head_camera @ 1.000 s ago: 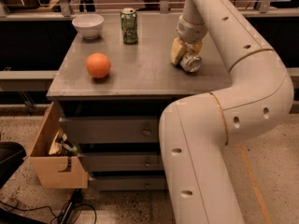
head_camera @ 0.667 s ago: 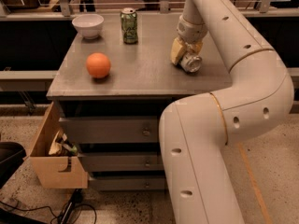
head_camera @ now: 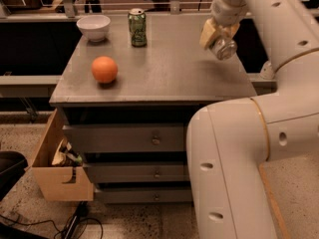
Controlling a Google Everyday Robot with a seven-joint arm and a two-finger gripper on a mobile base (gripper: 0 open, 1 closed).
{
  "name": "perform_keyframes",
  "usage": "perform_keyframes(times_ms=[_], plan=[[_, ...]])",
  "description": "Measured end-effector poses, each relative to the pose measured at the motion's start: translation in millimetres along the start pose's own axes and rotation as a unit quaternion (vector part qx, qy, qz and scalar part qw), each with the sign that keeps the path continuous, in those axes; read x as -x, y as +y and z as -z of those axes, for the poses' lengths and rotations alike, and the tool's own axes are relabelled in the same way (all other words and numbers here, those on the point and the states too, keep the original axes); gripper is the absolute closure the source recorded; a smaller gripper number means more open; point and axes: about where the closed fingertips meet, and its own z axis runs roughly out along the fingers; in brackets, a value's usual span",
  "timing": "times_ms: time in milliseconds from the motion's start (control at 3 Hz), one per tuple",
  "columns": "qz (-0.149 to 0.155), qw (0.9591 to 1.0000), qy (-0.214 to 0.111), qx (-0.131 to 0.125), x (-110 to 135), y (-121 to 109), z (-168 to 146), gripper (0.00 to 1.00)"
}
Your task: Place 7up can upright
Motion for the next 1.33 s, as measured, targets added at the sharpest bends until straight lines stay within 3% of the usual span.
perform_keyframes(times_ms=[333, 667, 1000, 1333], plan=[[-0.009, 0.9966, -0.073, -0.035, -1, -32, 74, 1.00], [-0.008, 0.9912, -0.126, -0.039, -9, -51, 121, 1.00], [0.029, 0.9784, -0.204, -0.020, -7, -67, 152, 1.00], [0.123, 0.9309, -0.342, 0.041, 0, -80, 162, 1.00]])
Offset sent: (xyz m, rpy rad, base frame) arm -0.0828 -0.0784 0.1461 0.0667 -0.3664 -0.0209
